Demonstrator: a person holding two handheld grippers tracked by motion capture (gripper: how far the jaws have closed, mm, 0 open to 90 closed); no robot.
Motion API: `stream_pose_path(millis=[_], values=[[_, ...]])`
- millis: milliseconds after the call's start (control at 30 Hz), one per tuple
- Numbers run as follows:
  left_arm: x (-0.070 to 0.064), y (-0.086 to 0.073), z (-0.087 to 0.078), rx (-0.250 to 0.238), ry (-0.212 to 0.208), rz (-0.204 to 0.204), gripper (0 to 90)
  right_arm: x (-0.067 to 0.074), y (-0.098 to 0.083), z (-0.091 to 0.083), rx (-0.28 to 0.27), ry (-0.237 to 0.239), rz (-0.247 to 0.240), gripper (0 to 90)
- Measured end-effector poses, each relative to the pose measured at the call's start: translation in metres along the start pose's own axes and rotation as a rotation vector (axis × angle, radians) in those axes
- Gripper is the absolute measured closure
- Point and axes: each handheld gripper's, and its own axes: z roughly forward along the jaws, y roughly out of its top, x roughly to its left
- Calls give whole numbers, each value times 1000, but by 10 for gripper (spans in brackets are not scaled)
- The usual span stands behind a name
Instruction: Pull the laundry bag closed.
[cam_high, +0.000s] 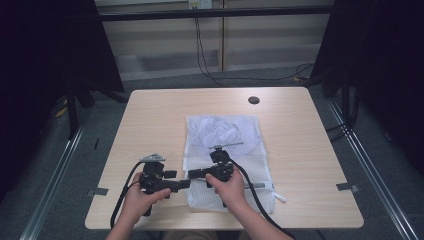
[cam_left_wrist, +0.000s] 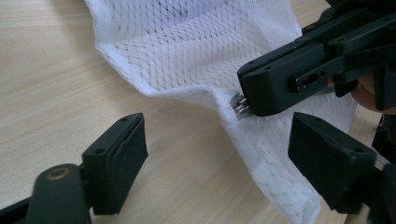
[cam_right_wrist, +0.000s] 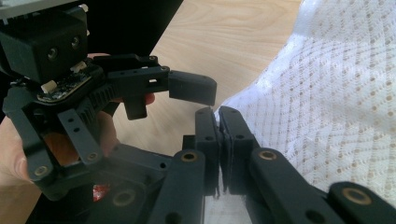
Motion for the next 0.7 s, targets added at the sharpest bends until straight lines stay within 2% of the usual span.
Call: stream_pose_path(millis=[67, 233, 333, 400, 433, 500, 633, 700], values=[[-1, -1, 1, -3, -2, 2, 242, 0, 0, 0, 0, 1, 1, 867], [-2, -2, 4, 26, -26, 17, 311, 1, 0, 0, -1, 4, 0, 866], [-2, -2, 6, 28, -38, 4, 341, 1, 1, 0, -6, 6, -2, 867], [-1, -3, 7, 44, -45, 17, 377, 1, 1, 0, -6, 6, -4, 867], [-2, -3, 8, 44, -48, 5, 383, 1, 1, 0, -6, 6, -3, 867], [-2, -4, 9, 60, -59, 9, 400, 2, 1, 0, -3, 6, -5, 867], [0, -5, 12, 49, -61, -3, 409, 3, 2, -1, 1, 5, -4, 867], [0, -6, 12, 28, -55, -12, 414, 3, 2, -1, 0, 9, -5, 867]])
